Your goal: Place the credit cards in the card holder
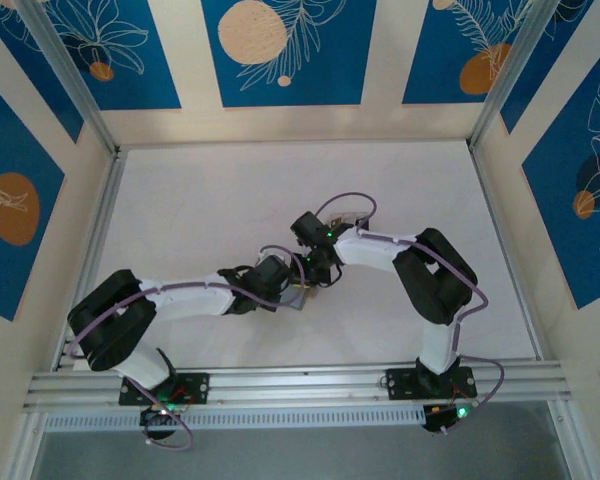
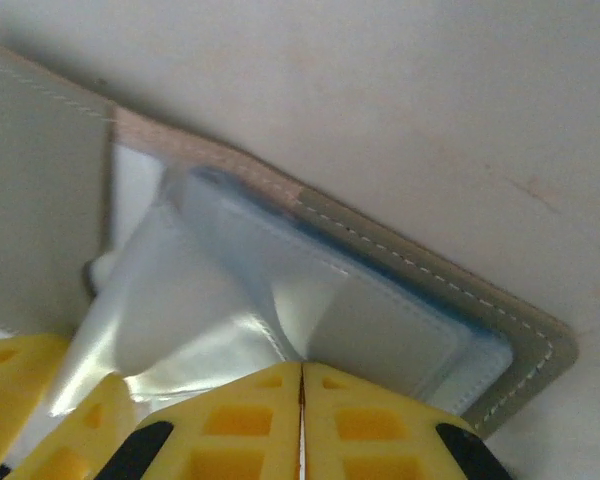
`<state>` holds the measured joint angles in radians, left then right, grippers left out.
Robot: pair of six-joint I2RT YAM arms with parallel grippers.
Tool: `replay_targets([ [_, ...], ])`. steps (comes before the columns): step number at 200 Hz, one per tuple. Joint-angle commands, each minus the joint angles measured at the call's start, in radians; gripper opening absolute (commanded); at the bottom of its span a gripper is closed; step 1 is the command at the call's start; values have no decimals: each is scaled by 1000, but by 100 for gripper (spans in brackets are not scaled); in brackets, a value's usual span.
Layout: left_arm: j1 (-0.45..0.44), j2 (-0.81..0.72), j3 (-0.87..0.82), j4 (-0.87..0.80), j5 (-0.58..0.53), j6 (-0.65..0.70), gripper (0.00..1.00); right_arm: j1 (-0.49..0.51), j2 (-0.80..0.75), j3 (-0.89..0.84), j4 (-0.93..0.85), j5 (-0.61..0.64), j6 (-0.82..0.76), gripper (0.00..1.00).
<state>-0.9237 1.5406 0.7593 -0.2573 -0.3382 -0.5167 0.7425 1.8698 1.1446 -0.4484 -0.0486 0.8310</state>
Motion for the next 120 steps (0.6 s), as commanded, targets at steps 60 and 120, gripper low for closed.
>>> replay_targets([
  [60,90,-34,43,-70,-157,-26,39,11,25,-25,-41,70,-2,10],
  [120,285,-49,-23,-5,46,-21,40,15,25,31,-90,78,-41,11],
])
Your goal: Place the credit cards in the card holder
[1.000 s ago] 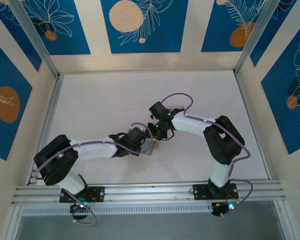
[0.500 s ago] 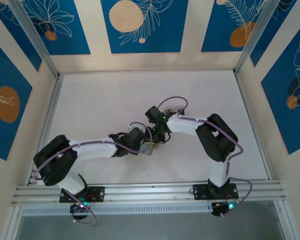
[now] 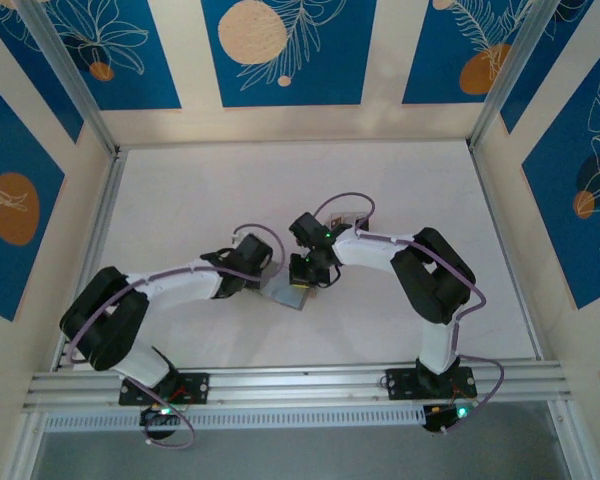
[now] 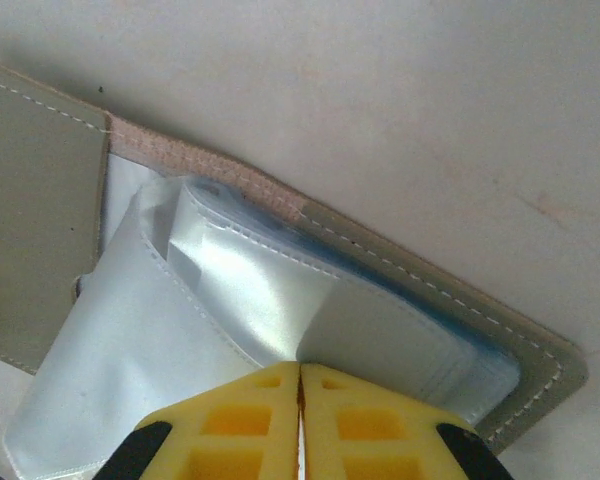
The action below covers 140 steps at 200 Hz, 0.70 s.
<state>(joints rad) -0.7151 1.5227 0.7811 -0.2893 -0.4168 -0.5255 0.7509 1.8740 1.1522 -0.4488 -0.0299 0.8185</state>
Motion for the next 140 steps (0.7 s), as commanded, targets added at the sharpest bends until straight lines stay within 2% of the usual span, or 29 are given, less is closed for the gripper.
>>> replay_targets([
  [1,77,-32,-46,28,127,-11,40,8,20,25,-90,58,-28,11],
  [61,64,-4,-63,36,264,59,33,21,19,118,-147,76,-54,16],
  [97,17,4,-85,56,282,22,32,34,72,227,-182,62,-69,21],
  [140,12,-53,-137,57,300,-58,32,47,145,295,-177,18,-75,28],
])
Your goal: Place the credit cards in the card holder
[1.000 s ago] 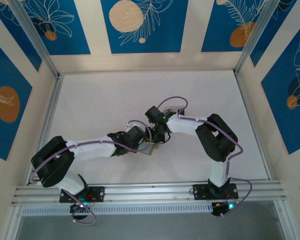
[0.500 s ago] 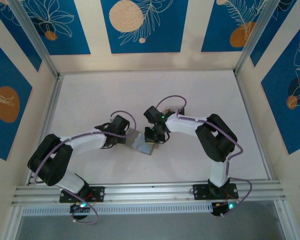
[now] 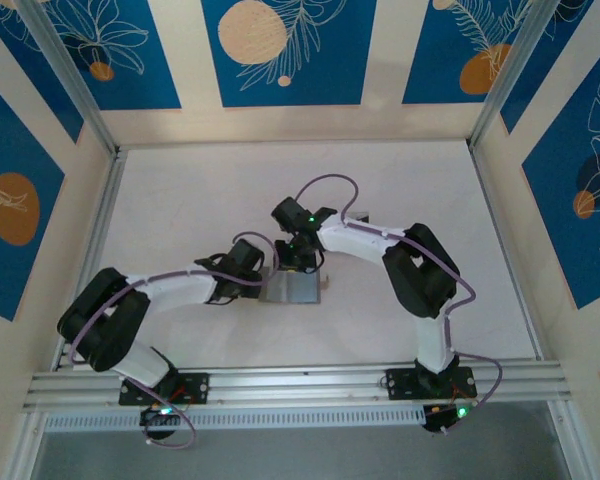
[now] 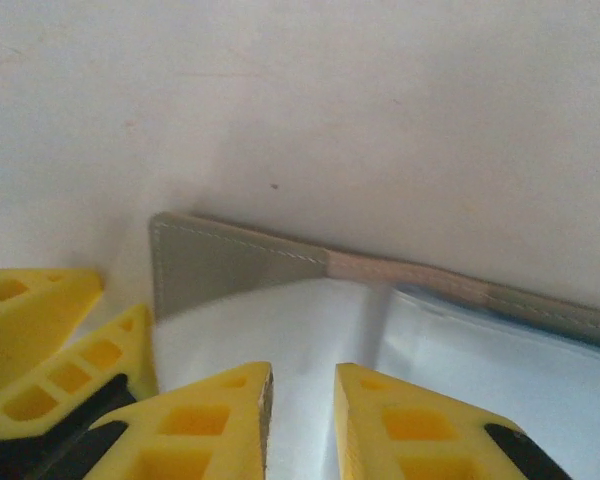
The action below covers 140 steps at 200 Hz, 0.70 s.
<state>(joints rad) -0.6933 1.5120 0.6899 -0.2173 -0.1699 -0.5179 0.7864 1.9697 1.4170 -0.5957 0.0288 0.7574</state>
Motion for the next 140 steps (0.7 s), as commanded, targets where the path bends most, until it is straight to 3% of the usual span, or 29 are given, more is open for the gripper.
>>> replay_targets([
  [1,-9,-46,-47,-17,52,-68,32,11,51,30,-29,-43,-14,28],
  [50,0,-224,-43,-168,-21,-75,36,22,81,-11,25,-82,-4,35],
  [101,-13,-191,7,-61,239,-37,35,9,64,-41,59,-130,0,42],
  [140,-21,-113,37,35,322,-68,29,-17,-11,-86,66,-161,-1,49],
])
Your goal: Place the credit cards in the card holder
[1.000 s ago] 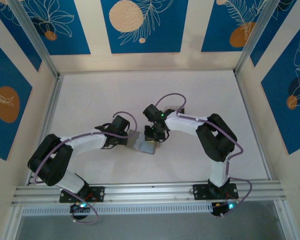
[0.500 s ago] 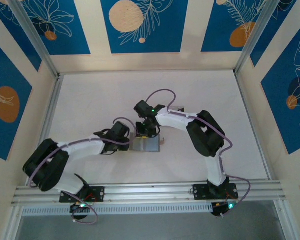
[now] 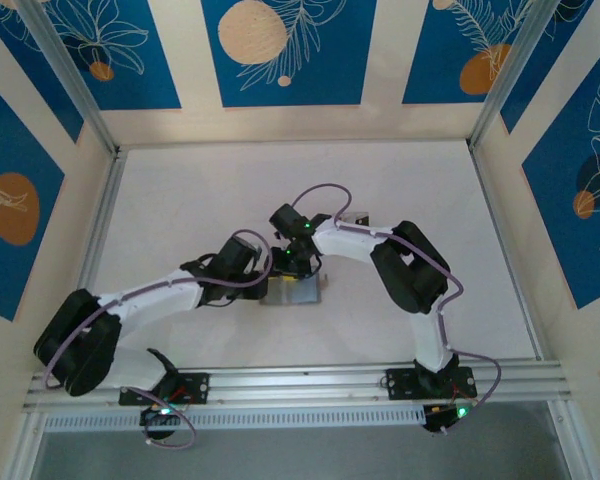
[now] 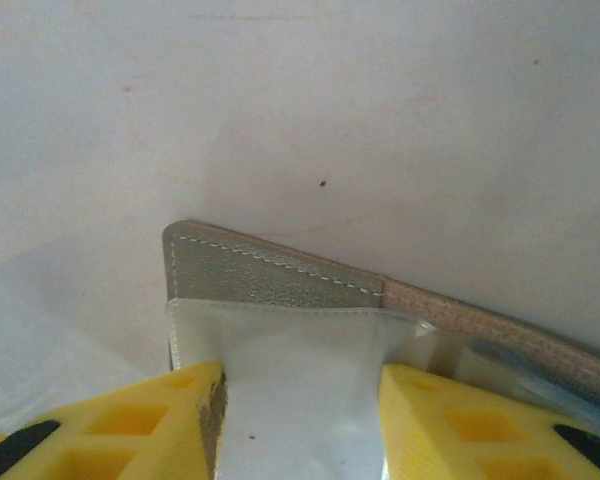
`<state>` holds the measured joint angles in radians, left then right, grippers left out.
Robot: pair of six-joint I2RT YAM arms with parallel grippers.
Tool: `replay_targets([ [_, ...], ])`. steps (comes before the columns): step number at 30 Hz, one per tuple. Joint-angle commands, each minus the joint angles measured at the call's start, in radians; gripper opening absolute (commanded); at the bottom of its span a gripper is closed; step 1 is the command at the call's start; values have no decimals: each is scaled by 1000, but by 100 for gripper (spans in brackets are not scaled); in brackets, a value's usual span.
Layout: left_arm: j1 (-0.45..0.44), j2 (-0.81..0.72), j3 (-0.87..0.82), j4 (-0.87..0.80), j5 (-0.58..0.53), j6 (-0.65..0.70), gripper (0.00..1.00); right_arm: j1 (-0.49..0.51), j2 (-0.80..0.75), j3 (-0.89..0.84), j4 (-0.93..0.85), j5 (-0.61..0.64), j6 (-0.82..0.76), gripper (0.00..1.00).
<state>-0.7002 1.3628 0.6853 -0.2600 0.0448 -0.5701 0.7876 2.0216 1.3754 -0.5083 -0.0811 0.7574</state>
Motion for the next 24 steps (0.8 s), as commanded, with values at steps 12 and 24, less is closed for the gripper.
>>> replay_targets([
  [12,-44,20,147,-65,-2,21,27,-121,-146,-65,-32,-137,-16,52],
  [24,-44,223,232,-44,61,54,22,-234,-253,-58,-133,49,-43,43],
])
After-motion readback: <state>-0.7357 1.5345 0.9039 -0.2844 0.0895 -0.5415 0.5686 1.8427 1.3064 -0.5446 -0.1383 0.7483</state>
